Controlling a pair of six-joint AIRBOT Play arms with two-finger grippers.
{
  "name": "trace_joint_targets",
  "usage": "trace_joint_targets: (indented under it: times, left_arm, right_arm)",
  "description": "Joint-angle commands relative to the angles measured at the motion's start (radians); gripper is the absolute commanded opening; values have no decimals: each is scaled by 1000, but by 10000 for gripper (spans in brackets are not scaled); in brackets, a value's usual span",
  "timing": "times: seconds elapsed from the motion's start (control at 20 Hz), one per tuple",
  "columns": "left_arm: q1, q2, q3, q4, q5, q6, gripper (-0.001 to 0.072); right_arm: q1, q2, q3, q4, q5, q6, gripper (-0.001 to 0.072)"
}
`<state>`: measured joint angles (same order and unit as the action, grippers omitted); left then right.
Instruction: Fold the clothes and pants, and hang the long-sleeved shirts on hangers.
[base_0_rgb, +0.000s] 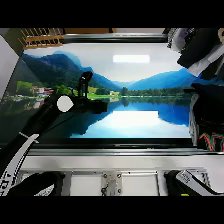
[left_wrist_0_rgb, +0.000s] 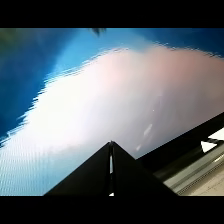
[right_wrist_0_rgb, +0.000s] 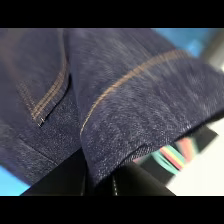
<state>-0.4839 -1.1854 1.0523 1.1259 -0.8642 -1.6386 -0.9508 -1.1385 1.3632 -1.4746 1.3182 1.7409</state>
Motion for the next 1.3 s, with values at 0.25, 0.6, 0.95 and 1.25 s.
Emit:
trace_joint_targets:
  times: [0.25, 0.6, 0.95, 1.25]
  left_arm:
    - [0, 0, 0, 8, 0, 0, 9]
    - [0, 0, 0, 8, 0, 0, 9]
    - [0, 0, 0, 7, 0, 0, 9]
    - [0, 0, 0, 6, 1, 0, 9]
  right_arm:
    - [-2, 58, -251, -164, -5, 18, 30]
    - [12, 68, -191, -93, -104, -95, 691]
    - [333, 183, -143, 554, -204, -428, 691]
    - [736, 176, -144, 563, -167, -463, 688]
